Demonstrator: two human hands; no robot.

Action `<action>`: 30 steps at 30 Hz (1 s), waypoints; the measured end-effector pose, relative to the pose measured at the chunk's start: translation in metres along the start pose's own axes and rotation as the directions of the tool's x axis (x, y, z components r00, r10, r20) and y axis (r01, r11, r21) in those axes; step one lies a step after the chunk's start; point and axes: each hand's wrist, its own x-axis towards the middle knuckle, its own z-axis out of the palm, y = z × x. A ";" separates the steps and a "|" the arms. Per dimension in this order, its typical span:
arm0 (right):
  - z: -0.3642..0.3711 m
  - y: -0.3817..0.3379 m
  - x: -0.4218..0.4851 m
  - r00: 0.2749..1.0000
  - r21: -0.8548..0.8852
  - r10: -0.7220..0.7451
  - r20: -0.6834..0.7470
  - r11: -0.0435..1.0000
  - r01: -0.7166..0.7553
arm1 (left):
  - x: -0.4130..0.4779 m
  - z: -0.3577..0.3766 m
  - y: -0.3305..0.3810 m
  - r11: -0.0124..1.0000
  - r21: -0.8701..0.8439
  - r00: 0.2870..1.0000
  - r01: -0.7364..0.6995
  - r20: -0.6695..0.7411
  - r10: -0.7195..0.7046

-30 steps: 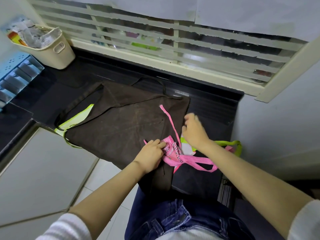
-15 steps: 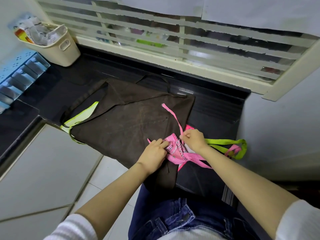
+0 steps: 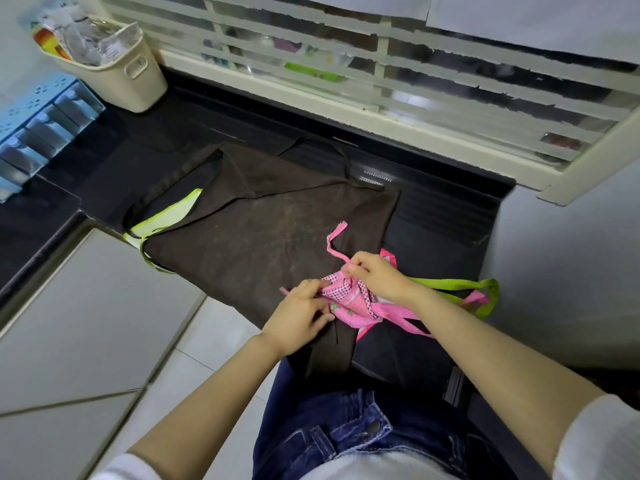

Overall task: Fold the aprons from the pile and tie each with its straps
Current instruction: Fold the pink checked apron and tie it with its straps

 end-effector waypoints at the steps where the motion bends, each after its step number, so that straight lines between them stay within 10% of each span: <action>1: -0.001 0.000 0.001 0.999 0.035 0.035 0.000 0.999 -0.035 | -0.003 0.001 0.000 0.999 -0.040 1.000 0.021 0.013 -0.020; 11: 0.007 -0.004 -0.001 0.996 0.060 0.089 -0.025 0.994 -0.087 | -0.009 0.001 -0.007 0.975 -0.212 0.993 0.070 0.110 -0.047; 16: 0.004 -0.004 -0.004 0.995 0.124 0.097 0.022 0.987 -0.099 | 0.003 0.000 0.013 0.822 -0.493 0.952 0.284 0.041 -0.304; 30: -0.006 0.000 -0.017 0.997 0.181 0.047 0.063 0.982 -0.058 | 0.014 0.007 0.020 0.976 -0.187 0.988 0.108 -0.086 -0.126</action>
